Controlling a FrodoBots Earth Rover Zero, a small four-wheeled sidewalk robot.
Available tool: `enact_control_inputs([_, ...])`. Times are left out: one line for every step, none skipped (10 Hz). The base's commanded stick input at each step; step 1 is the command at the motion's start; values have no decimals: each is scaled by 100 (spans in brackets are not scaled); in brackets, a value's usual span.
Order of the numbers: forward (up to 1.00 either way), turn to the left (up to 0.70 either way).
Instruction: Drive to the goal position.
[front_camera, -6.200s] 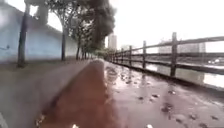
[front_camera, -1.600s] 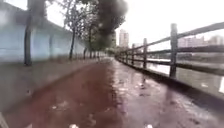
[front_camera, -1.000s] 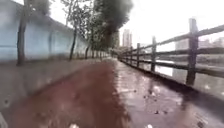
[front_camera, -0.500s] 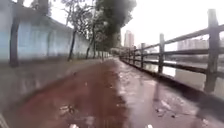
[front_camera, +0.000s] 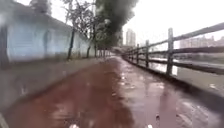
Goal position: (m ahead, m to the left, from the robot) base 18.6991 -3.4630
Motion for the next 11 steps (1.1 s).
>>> enact_control_inputs([85,-32])
enact_control_inputs([85,-32])
enact_control_inputs([85,-19])
enact_control_inputs([85,1])
enact_control_inputs([85,2])
enact_control_inputs([85,2])
enact_control_inputs([85,2])
enact_control_inputs([85,2])
enact_control_inputs([85,2])
enact_control_inputs([85,2])
enact_control_inputs([85,2])
